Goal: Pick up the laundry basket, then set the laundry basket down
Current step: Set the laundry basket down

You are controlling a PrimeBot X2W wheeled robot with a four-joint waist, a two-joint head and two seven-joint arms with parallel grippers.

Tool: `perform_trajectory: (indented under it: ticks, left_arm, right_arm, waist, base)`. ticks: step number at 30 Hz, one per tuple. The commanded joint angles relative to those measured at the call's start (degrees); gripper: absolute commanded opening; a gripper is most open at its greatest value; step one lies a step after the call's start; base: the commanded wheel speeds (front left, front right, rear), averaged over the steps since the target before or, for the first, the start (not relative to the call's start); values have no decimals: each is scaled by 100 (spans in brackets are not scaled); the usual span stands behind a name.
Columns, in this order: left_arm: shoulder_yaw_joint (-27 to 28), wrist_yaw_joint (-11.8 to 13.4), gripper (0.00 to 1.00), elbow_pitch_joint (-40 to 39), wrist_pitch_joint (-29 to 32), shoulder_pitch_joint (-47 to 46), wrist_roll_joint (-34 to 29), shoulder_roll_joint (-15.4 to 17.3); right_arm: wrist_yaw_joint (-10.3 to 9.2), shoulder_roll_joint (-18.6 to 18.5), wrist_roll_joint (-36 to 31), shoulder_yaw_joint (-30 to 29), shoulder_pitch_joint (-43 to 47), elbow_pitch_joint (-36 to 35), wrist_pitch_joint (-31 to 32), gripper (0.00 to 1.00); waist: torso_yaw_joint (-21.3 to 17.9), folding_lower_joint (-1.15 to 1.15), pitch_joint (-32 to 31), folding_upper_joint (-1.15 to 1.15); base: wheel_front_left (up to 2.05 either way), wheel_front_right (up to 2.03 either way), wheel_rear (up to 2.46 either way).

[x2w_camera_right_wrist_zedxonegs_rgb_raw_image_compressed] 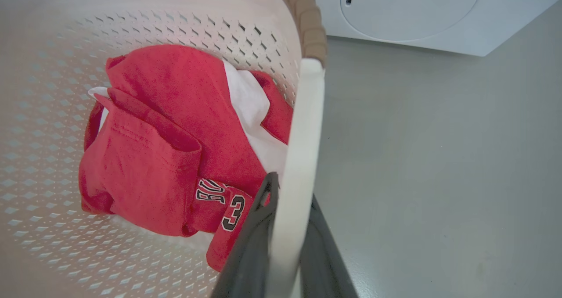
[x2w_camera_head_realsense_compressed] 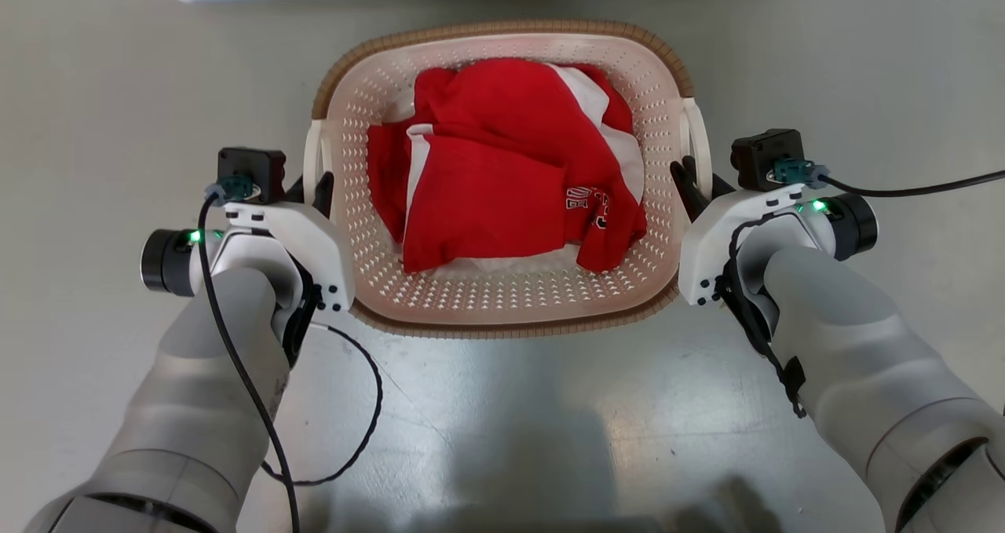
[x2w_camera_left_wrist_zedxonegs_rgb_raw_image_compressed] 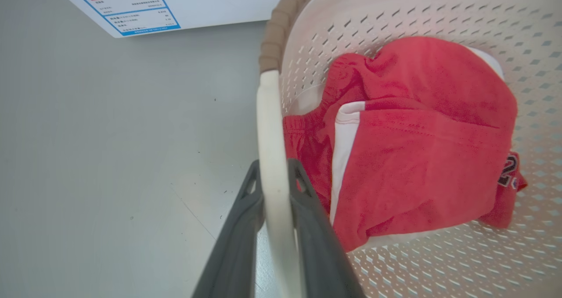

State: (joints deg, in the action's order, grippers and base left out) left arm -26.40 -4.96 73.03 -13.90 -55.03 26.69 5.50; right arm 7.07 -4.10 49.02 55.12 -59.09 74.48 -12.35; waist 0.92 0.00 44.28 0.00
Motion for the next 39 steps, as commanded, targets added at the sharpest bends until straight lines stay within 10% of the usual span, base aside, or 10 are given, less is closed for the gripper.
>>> perform_trajectory:
  ticks: [1, 39]
  left_arm:
    - [35, 48, 0, -104, -72, -95, -116, 162]
    - [47, 99, 0, -80, -109, -212, -171, 230]
  right_arm:
    - [42, 123, -115, 32, 102, -57, -112, 0]
    - [42, 117, -669, -781, 158, -53, -54, 0]
  waist:
    - [-15, 0, 116, 0]
    - [-123, 0, 392, 0]
  base:
    - [0, 0, 0]
    - [0, 0, 0]
